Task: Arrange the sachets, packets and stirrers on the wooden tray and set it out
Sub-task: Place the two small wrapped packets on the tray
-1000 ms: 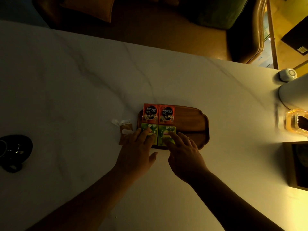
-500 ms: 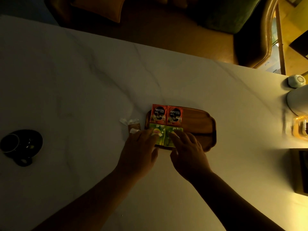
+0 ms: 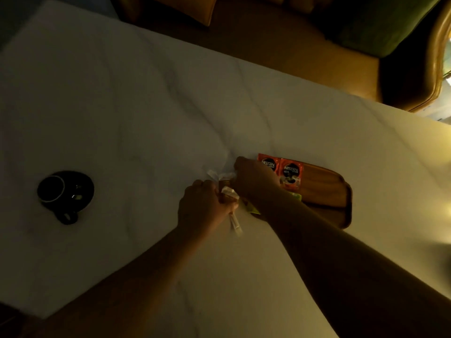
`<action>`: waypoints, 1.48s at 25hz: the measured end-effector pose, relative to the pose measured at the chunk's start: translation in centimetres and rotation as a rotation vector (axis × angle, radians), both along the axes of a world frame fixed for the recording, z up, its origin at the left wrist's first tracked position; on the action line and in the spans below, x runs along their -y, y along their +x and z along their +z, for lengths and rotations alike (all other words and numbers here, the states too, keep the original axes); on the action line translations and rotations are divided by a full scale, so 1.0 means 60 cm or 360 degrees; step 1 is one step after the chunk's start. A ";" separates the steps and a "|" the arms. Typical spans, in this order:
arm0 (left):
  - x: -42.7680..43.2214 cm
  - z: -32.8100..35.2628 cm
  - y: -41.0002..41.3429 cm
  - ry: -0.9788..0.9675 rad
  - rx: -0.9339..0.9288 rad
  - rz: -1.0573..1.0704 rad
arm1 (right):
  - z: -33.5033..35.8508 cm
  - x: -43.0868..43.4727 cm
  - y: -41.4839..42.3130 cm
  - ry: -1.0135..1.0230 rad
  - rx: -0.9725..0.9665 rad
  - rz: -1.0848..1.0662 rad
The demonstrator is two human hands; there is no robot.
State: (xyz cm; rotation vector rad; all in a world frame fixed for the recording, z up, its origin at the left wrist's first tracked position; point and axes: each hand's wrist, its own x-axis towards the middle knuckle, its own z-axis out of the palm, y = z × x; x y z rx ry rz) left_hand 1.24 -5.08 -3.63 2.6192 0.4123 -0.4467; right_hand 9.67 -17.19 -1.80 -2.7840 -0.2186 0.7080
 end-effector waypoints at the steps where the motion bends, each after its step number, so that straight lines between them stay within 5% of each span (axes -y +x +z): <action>1: 0.000 -0.002 0.002 0.0001 0.0021 -0.0001 | -0.003 -0.004 0.005 -0.0025 -0.0015 0.0004; 8: -0.011 0.000 0.007 -0.0261 -0.0079 0.0085 | -0.014 -0.006 0.017 0.0084 -0.0195 -0.0066; 15: -0.035 0.041 0.012 -0.0660 -0.0083 0.0424 | 0.038 0.061 -0.012 0.0702 -0.0087 -0.0437; 24: -0.053 0.050 0.003 -0.0935 -0.0113 0.0731 | -0.002 0.021 -0.011 0.0039 0.0185 0.0249; 31: -0.082 0.042 0.002 -0.1043 -0.0049 0.0830 | -0.022 -0.017 0.002 -0.0236 0.0090 0.0410; 37: -0.069 0.046 0.007 -0.1200 -0.0073 0.0830 | 0.008 0.027 -0.037 0.0477 0.0039 -0.0051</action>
